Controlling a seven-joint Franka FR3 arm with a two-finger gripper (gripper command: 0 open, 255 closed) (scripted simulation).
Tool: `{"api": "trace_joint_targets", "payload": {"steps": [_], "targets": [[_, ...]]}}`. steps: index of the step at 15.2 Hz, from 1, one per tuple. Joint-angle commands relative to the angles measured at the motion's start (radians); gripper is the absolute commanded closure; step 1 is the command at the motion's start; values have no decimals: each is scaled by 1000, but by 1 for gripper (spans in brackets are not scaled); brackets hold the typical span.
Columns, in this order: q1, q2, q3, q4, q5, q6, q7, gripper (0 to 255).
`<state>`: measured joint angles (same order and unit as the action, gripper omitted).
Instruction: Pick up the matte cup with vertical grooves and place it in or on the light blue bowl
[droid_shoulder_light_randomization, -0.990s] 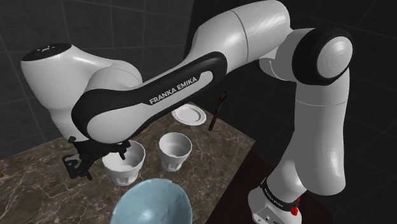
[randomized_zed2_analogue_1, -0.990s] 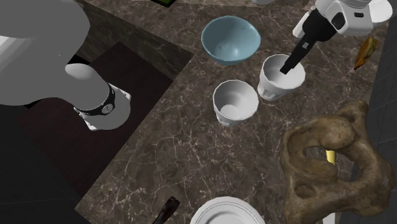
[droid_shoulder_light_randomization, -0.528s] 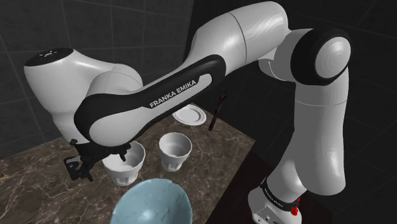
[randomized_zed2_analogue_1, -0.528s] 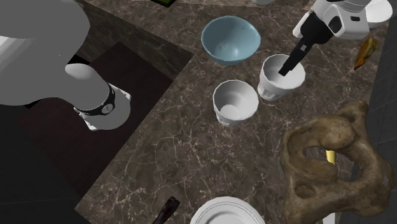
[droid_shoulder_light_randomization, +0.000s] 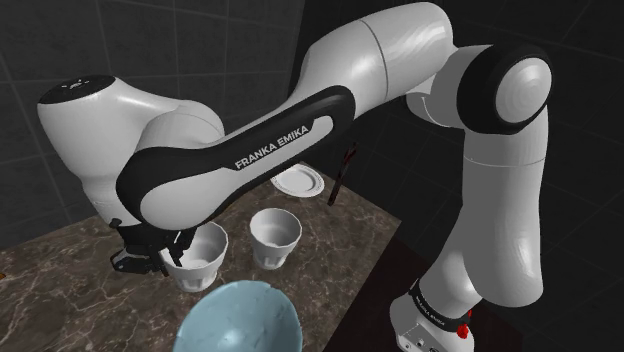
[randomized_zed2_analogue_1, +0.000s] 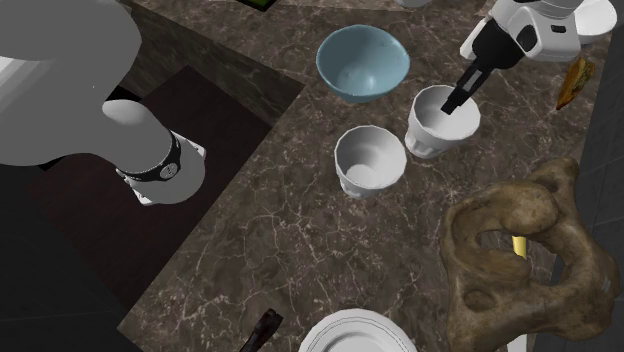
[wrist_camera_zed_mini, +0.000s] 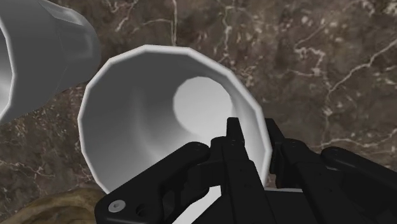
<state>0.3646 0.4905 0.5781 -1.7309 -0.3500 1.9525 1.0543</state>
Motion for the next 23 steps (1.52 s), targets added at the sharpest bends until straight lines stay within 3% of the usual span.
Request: {"api": "trace_joint_targets", "payload": {"steps": [1,23], "targets": [[0,0,0,0,0,0,0,255],[-12,-99,34,137,68,-218,-54,255]]}}
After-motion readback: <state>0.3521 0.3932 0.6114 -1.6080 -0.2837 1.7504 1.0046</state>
